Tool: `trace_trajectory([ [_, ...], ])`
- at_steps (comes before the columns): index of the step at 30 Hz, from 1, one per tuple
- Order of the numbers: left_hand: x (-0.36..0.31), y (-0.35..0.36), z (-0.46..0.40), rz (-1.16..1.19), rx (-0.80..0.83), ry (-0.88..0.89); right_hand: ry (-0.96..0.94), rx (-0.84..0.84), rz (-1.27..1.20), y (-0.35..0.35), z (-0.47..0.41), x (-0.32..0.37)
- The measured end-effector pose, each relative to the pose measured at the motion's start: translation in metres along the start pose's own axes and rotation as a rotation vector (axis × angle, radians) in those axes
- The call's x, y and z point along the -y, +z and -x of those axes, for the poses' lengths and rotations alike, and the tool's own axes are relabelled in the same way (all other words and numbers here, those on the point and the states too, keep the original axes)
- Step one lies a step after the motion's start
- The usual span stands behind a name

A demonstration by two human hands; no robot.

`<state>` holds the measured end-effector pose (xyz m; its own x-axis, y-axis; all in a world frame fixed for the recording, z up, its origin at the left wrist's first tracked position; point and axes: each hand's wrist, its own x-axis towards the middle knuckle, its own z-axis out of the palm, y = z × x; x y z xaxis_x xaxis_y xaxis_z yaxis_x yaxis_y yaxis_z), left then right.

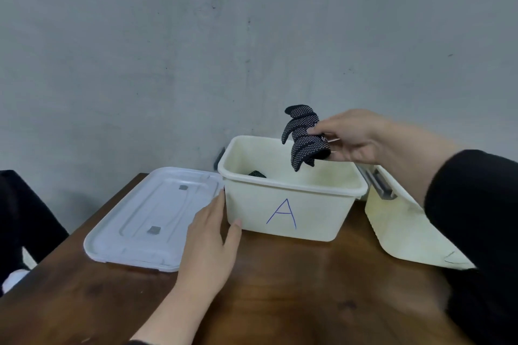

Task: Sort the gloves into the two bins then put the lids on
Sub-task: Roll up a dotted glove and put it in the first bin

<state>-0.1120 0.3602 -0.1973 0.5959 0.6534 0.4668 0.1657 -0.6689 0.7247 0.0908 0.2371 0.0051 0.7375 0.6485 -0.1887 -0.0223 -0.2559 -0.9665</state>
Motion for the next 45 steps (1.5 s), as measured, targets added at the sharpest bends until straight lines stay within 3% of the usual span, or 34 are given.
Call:
trace_trajectory([
  [9,0.009,0.004,-0.004,-0.030,0.021,0.010,0.156,0.015,0.028,0.062,-0.066,-0.021],
  [14,0.011,0.003,-0.004,-0.045,0.040,0.012,0.187,0.044,0.410,0.079,-0.075,-0.030],
  [20,0.010,0.002,-0.003,-0.054,0.015,0.024,-0.125,-0.125,0.435,0.058,-0.060,-0.030],
  [27,-0.004,0.004,0.004,-0.066,-0.037,0.137,-0.524,-0.341,0.338,0.022,0.035,-0.061],
  [31,-0.031,0.015,0.020,-0.112,0.067,0.262,-0.501,-0.369,0.348,0.006,0.108,-0.122],
  [35,-0.064,0.038,0.052,-0.125,0.313,0.309,-0.314,-0.409,0.539,-0.018,0.154,-0.201],
  [38,-0.083,0.058,0.077,-0.165,0.453,0.337,-0.288,-0.380,0.700,-0.037,0.184,-0.245],
  [41,-0.100,0.073,0.096,-0.203,0.495,0.352,-0.265,-0.341,0.806,-0.058,0.207,-0.270],
  [45,-0.126,0.090,0.121,-0.188,0.510,0.336,-0.304,-0.435,0.775,-0.072,0.217,-0.284],
])
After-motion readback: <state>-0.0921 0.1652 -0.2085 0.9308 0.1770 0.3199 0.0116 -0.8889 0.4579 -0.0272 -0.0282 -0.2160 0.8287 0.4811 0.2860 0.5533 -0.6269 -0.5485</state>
